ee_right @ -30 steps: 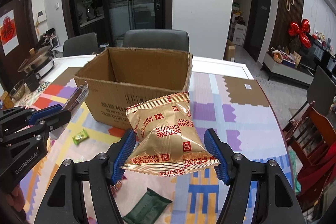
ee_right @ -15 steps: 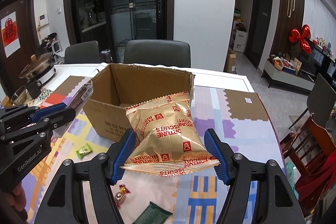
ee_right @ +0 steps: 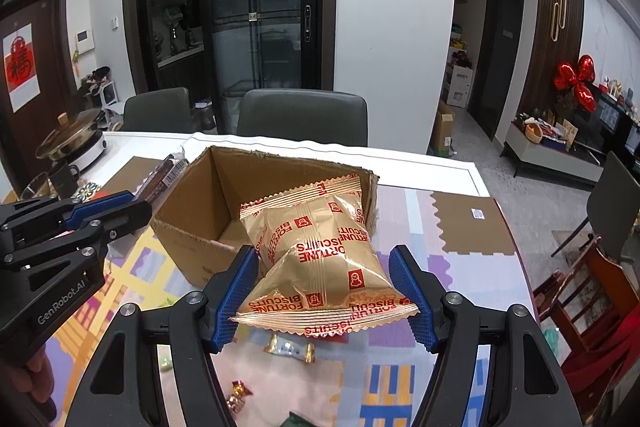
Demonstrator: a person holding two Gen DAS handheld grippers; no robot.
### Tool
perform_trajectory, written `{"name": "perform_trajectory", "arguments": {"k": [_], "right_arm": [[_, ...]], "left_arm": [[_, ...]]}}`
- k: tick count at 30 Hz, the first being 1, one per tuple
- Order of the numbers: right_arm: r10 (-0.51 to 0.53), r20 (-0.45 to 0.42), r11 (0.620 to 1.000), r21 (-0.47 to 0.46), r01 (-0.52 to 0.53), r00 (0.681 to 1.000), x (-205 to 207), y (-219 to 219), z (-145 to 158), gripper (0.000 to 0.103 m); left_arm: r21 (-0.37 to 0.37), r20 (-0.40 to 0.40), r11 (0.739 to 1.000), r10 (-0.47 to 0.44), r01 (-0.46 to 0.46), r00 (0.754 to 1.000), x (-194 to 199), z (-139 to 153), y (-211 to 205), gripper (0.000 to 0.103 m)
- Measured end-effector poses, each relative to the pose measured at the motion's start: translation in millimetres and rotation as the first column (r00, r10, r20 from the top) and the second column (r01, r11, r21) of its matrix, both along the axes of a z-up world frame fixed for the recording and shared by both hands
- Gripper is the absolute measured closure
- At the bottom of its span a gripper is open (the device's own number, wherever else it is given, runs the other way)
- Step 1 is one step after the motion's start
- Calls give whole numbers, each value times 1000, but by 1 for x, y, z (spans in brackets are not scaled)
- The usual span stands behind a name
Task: Organize snacks
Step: 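Carry the dark stick snack and Fortune Biscuits packet up over the cardboard box, then open both tools to drop the snacks into the cardboard box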
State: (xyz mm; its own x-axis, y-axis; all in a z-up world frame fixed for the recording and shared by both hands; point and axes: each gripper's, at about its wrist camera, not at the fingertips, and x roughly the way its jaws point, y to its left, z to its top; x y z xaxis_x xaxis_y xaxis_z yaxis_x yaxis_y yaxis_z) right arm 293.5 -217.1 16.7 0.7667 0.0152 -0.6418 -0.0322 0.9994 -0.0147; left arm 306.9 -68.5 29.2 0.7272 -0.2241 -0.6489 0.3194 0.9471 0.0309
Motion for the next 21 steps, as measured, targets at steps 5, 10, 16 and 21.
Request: {"name": "perform_trajectory", "arguments": {"k": [5,10,16,21], "right_arm": [[6,4,1000,-1,-6,1000,11,3,1,34],[9,2,1000,1,-9,1000,21,6,0,34],[11,-6,1000,3,-11,1000,34,7,-4,34],[11,-13,1000,6,-11,1000,47,7,-8,34]], "left_arm": [[-2,1,1000,0,0,1000,10,0,1,87],[-5,-3,1000,2,-2,1000,21,0,1,87],[-3,-11,1000,5,-5,1000,38,-3,0,87],[-4,-19,1000,9,-9,1000,47,-9,-2,87]]}}
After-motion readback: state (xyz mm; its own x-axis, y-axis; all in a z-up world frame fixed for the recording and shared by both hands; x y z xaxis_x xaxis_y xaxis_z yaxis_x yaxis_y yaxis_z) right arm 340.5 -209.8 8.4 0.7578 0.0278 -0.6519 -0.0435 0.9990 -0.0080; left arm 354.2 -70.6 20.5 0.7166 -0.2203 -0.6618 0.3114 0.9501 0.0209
